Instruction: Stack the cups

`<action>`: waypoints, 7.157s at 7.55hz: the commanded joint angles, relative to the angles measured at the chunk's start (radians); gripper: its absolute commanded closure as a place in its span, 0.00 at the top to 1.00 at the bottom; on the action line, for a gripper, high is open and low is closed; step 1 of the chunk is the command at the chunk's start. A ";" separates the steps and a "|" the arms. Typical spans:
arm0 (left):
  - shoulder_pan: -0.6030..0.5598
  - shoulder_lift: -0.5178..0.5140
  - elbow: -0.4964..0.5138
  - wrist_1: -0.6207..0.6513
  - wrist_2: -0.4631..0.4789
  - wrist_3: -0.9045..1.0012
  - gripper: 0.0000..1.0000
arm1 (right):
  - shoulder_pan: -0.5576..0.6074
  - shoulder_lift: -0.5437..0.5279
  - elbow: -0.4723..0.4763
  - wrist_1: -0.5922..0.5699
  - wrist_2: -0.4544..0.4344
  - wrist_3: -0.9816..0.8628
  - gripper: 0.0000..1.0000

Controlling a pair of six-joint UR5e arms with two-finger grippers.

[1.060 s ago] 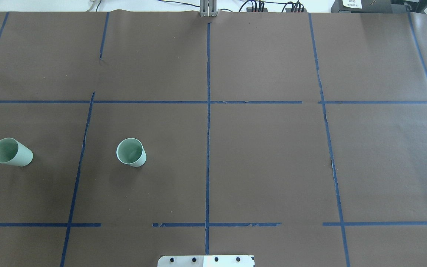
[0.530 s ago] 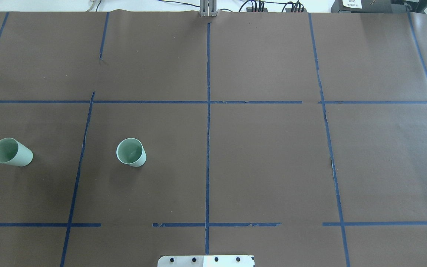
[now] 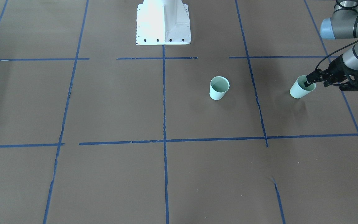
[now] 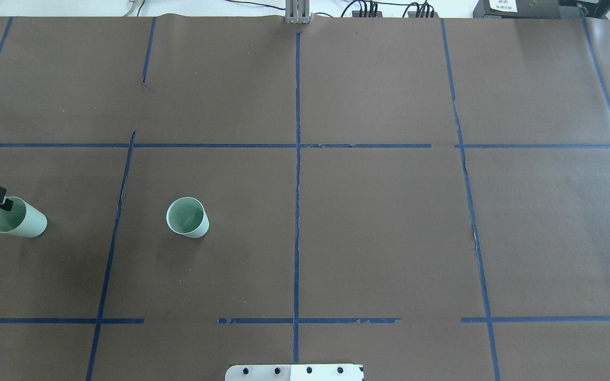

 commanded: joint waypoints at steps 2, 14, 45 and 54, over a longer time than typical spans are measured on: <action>0.021 -0.003 0.006 -0.012 0.000 -0.001 0.41 | 0.000 0.000 0.000 0.001 0.000 0.000 1.00; -0.055 -0.288 -0.477 0.737 0.026 -0.208 0.00 | 0.000 0.000 0.000 -0.001 0.000 0.000 1.00; -0.488 -0.152 0.031 0.503 0.109 0.798 1.00 | 0.000 0.000 0.000 -0.001 0.000 0.000 1.00; -0.504 -0.035 0.067 0.488 0.014 0.783 1.00 | 0.000 0.000 0.000 0.001 0.000 0.000 1.00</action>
